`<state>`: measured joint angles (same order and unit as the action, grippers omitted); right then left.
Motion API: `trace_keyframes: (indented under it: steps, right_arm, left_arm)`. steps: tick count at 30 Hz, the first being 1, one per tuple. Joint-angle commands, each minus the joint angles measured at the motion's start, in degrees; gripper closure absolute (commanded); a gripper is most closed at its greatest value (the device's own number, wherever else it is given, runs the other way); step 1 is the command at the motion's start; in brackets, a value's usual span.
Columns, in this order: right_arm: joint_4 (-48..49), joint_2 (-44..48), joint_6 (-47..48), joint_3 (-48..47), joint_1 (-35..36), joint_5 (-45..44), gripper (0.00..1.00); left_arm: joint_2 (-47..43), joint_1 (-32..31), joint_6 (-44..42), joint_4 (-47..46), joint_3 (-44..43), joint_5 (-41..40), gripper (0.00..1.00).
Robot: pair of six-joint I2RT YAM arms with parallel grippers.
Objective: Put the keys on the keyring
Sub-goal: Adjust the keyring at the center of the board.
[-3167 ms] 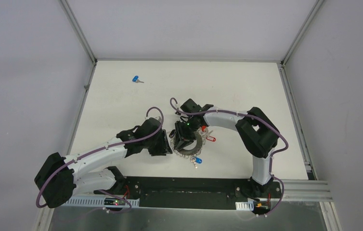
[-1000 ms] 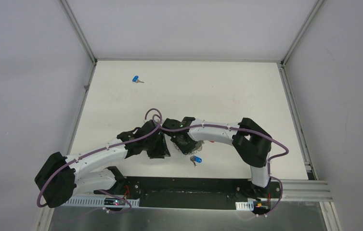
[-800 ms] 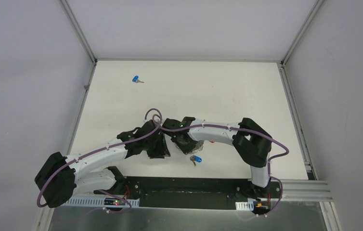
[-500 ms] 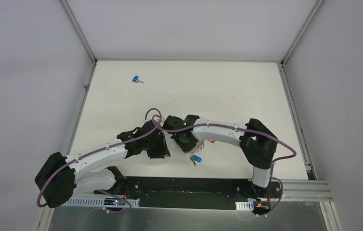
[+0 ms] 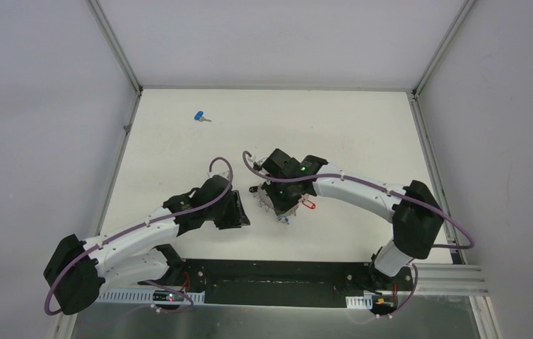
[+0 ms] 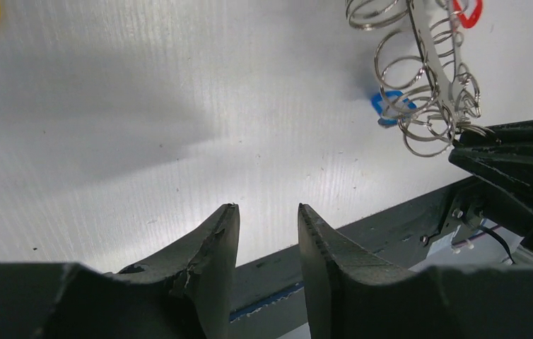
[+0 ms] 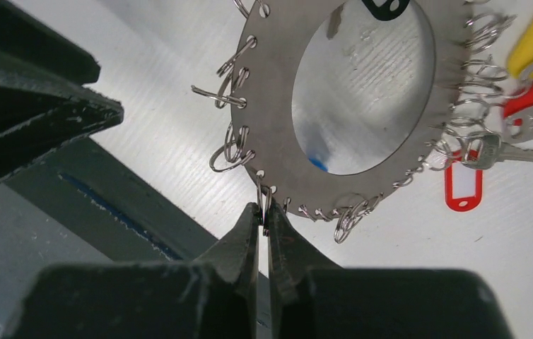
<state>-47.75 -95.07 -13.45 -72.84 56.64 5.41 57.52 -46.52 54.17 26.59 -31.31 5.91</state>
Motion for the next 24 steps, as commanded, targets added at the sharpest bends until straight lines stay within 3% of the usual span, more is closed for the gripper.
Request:
trace_keyframes:
  steps: [1,15,24]
  right_arm:
    - [4.63,8.59,5.58,1.23,-0.02,3.59,1.00]
    - [15.01,23.45,14.83,12.66,-2.18,6.99,1.00]
    - [15.69,20.75,10.76,15.25,-6.10,12.21,1.00]
  left_arm:
    - [-4.94,-0.41,-3.53,-1.04,-1.65,-2.66,0.62]
    - [-20.27,-0.36,-5.40,-1.32,0.76,-7.28,0.60]
    - [-20.33,-0.41,-4.04,-1.76,1.95,-6.72,0.60]
